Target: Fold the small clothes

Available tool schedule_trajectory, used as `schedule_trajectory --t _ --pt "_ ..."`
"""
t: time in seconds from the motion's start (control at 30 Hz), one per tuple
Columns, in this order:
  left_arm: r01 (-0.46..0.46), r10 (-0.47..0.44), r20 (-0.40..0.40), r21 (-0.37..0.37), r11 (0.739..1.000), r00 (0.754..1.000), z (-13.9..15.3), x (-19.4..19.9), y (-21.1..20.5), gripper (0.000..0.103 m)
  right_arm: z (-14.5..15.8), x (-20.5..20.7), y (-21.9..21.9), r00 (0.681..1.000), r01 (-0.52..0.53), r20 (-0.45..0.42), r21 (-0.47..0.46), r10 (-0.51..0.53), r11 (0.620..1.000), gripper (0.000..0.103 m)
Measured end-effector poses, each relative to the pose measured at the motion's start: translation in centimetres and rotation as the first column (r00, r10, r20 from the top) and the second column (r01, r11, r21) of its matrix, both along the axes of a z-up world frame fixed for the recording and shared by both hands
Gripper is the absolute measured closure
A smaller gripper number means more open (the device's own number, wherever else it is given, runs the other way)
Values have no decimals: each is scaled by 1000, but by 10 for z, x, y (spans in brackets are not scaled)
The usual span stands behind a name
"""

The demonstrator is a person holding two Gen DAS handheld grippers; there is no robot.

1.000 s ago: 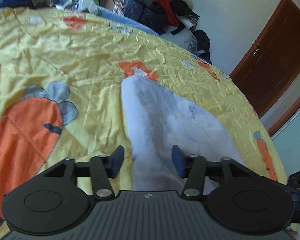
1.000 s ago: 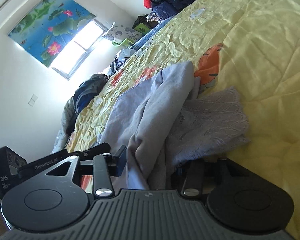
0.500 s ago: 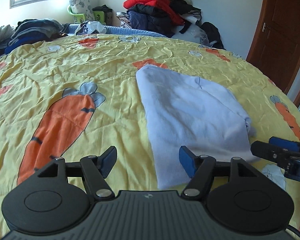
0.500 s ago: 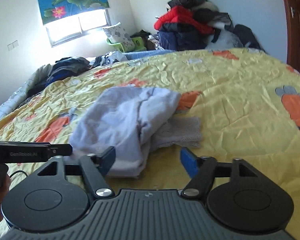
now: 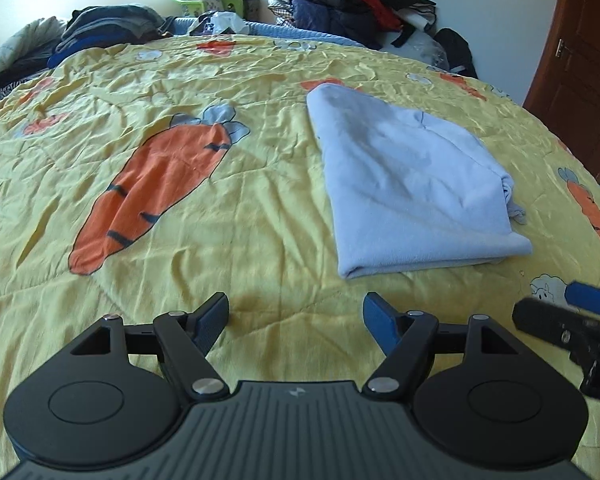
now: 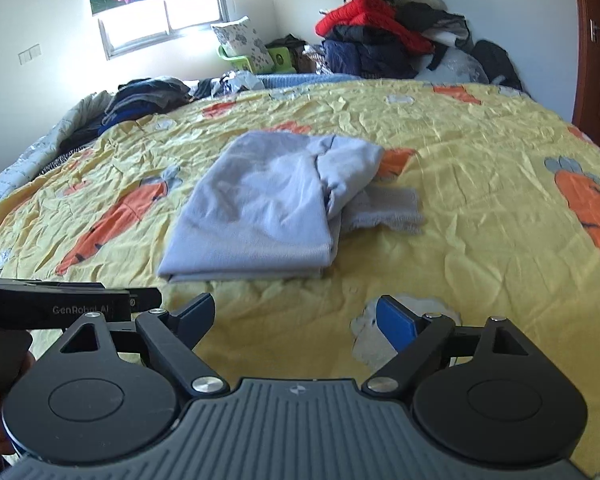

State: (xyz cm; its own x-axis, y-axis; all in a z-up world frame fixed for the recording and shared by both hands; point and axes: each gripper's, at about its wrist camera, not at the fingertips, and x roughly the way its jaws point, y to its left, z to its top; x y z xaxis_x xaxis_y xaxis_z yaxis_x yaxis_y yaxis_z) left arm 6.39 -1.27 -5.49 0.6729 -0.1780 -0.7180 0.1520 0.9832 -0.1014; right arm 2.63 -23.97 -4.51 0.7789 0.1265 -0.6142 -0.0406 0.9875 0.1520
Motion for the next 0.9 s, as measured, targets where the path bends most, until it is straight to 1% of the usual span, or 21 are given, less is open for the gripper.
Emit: schedule_trajectory --t 0.07,0.27,0.33,0.4,0.47,0.6,0.77,0.9 --pt "-6 6 -2 15 1000 1000 0 -4 0 22 -3 -5 4 1000 7 -28 4 -7 1000 16" --pt "-14 14 -7 53 998 1000 4 -17 -3 21 -5 -18 15 994 42 -100 -42 -46 998 16" --pt "-17 18 -13 73 997 1000 5 -21 -4 21 -3 -21 16 991 57 -117 -44 -62 997 16" --pt "-22 24 -19 81 996 1000 5 -24 -3 21 0 -23 16 991 62 -115 -35 -66 997 16" --pt "-20 22 -36 71 997 999 6 -28 -2 21 2 -25 17 992 59 -109 -35 -62 998 15" --pt "-20 23 -67 49 999 997 9 -32 2 21 5 -27 25 991 50 -119 -69 -58 996 15" --pt "-14 20 -78 76 997 997 11 -36 2 21 8 -30 33 991 29 -130 -92 -41 995 14" --pt "-8 16 -99 83 997 995 8 -36 2 21 6 -30 32 990 30 -138 -84 -42 996 13"
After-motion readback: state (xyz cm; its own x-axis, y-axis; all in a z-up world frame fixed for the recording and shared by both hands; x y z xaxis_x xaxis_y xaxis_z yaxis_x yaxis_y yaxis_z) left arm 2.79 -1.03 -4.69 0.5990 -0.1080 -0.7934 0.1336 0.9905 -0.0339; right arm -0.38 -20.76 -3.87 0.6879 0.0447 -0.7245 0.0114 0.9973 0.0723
